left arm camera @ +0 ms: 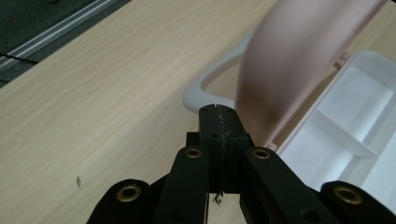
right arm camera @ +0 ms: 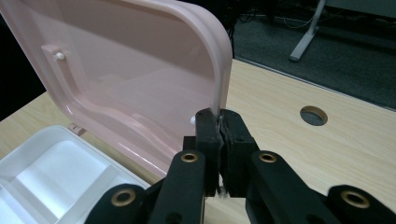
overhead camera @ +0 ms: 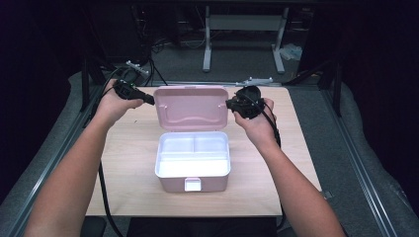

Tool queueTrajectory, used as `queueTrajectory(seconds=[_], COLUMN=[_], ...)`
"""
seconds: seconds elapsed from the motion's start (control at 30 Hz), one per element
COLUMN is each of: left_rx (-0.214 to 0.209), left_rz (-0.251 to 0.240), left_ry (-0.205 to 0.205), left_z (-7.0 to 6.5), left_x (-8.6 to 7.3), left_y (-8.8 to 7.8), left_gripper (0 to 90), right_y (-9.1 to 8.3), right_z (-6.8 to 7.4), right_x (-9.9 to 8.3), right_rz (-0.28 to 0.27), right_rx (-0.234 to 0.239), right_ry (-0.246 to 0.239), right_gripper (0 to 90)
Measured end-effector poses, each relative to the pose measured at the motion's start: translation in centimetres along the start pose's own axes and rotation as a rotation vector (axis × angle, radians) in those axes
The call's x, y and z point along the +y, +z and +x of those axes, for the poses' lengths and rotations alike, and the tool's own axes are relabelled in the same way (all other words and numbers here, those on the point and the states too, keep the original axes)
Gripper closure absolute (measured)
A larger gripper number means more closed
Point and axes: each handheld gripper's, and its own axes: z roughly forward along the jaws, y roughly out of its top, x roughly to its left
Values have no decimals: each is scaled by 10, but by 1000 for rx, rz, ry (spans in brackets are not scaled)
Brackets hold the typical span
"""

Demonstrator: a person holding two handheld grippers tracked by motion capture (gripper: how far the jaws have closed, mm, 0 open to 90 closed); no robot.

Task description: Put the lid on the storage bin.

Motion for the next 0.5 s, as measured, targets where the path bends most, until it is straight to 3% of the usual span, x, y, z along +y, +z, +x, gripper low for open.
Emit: queueTrajectory(seconds=[0.03, 0.27, 0.5], left_rx=[-17, -24, -68], left_rz=[-20, -35, -43], left_ry=[0, -12, -9], left_z=[1, 8, 9], left_x=[4, 8, 14], left_y=[-2, -5, 0], left_gripper=[900, 900, 900], right_y=[-1, -4, -7], right_z=[1, 2, 3], right_x=[-1, -4, -7], right_rz=[-1, -8, -18], right_rx=[-6, -4, 11], right_ry=[-1, -5, -12], right_gripper=[868, 869, 870])
